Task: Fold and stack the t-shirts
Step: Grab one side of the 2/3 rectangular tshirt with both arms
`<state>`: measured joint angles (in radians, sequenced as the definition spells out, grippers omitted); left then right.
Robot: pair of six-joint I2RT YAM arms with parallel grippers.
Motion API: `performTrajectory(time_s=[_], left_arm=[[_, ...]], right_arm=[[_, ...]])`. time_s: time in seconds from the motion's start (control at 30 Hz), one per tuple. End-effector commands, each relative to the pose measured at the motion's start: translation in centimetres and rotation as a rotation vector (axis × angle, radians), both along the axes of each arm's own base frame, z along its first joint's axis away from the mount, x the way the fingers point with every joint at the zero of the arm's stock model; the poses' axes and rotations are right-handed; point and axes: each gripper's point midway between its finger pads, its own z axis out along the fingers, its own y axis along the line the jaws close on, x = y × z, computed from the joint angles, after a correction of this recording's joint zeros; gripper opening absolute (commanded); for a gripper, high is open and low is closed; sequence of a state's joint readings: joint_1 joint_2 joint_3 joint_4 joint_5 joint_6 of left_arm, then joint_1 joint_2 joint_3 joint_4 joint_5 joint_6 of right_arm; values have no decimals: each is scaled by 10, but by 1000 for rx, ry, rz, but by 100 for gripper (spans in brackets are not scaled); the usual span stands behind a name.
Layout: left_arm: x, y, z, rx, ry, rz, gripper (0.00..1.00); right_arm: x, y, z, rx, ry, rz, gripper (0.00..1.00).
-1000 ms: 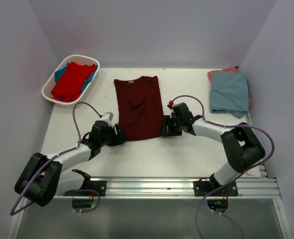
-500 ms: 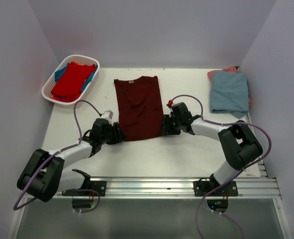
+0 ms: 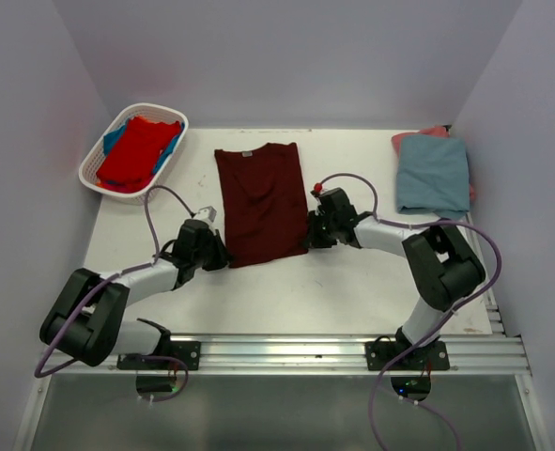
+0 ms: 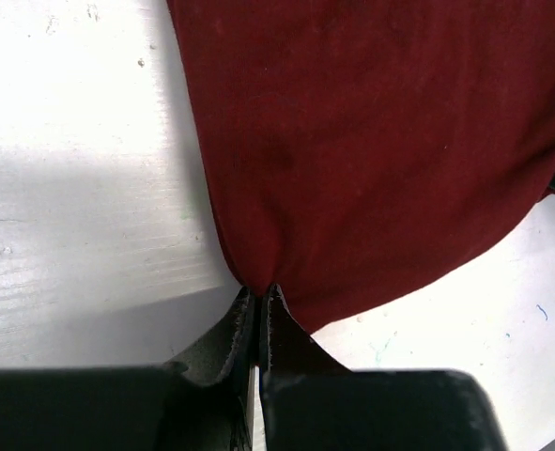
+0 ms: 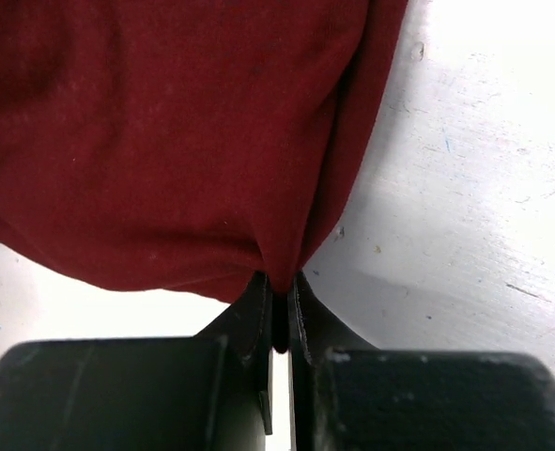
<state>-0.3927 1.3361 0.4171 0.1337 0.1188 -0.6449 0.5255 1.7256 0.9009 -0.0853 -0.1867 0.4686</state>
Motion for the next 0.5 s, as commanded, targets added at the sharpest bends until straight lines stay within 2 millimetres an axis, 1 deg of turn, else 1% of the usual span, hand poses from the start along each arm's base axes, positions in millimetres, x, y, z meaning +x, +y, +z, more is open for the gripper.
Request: performTrajectory(time_s=[0.0, 0.1, 0.13, 0.17, 0.2, 0.23, 0.27, 0.3, 0.33, 0.37, 0.4, 0.43, 0.47], left_arm=[[-27, 17, -28, 88, 131, -7, 0], [-30, 15, -23, 77, 121, -22, 0], [-37, 17, -22, 80, 138, -28, 0], [-39, 16, -20, 71, 136, -38, 0], [-41, 12, -11, 44, 120, -57, 0], [-46, 10, -9, 31, 122, -68, 0], [-51, 8, -7, 15, 123, -86, 0], [-59, 4, -3, -15, 139, -112, 0], [-62, 0, 6, -42, 116, -127, 0], [-65, -2, 12, -61, 108, -145, 0], [-71, -6, 19, -89, 107, -163, 0], [-78, -8, 31, -103, 89, -180, 0], [-81, -10, 39, -113, 75, -189, 0]], right_arm=[[-2, -8, 12, -22, -37, -10, 0], [-15, -8, 18, 1, -33, 5, 0], [-23, -11, 15, -6, -20, 11, 0], [-28, -10, 19, -3, -23, 18, 0], [-36, -8, 25, 2, -31, 36, 0], [-43, -8, 25, -1, -25, 44, 0], [-52, -2, 34, 10, -45, 71, 0], [-59, 1, 39, 14, -51, 85, 0], [-70, 1, 38, 4, -38, 104, 0], [-82, 8, 41, 7, -38, 134, 0], [-89, 11, 49, 18, -55, 147, 0], [-99, 11, 48, 19, -31, 146, 0], [-110, 16, 50, 31, -29, 172, 0]])
